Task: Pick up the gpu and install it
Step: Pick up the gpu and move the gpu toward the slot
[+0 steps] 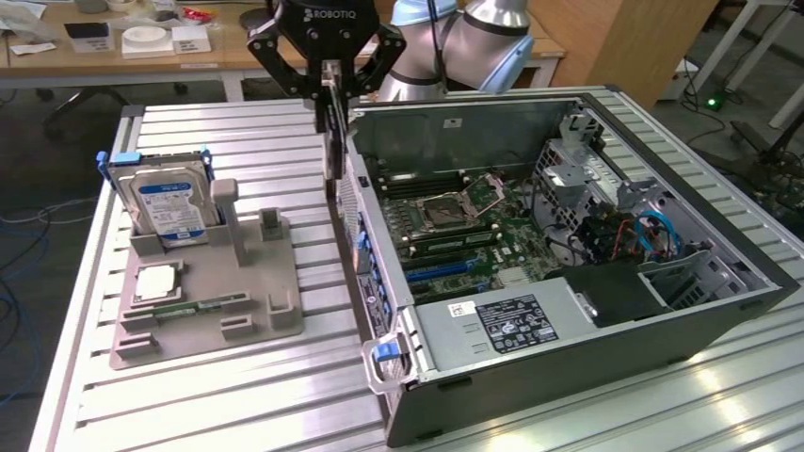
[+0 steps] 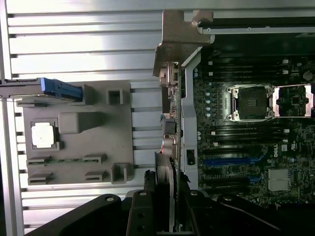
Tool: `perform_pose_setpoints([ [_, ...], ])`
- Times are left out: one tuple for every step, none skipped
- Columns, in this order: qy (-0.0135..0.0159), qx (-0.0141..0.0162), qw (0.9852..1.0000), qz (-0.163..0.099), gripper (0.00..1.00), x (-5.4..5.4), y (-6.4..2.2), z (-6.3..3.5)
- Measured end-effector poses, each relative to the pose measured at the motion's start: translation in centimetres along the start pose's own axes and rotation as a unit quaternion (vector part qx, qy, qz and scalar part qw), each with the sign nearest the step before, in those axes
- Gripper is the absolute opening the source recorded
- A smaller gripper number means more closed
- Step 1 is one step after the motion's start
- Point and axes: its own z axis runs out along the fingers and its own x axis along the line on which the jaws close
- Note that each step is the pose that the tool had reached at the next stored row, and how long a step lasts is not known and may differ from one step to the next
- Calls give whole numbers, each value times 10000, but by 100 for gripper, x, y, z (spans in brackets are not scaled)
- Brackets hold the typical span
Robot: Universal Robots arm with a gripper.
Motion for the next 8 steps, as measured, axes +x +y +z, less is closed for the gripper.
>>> perform_pose_setpoints([
  [0, 0, 10000, 0, 27, -11, 1, 0],
  [0, 0, 10000, 0, 27, -21, 1, 0],
  [0, 0, 10000, 0, 27, -31, 2, 1],
  [0, 0, 10000, 0, 27, -41, 3, 1],
  [0, 0, 10000, 0, 27, -52, 3, 1],
  [0, 0, 10000, 0, 27, -63, 4, 1],
  [0, 0, 10000, 0, 27, -75, 4, 1],
  [0, 0, 10000, 0, 27, -86, 5, 2],
])
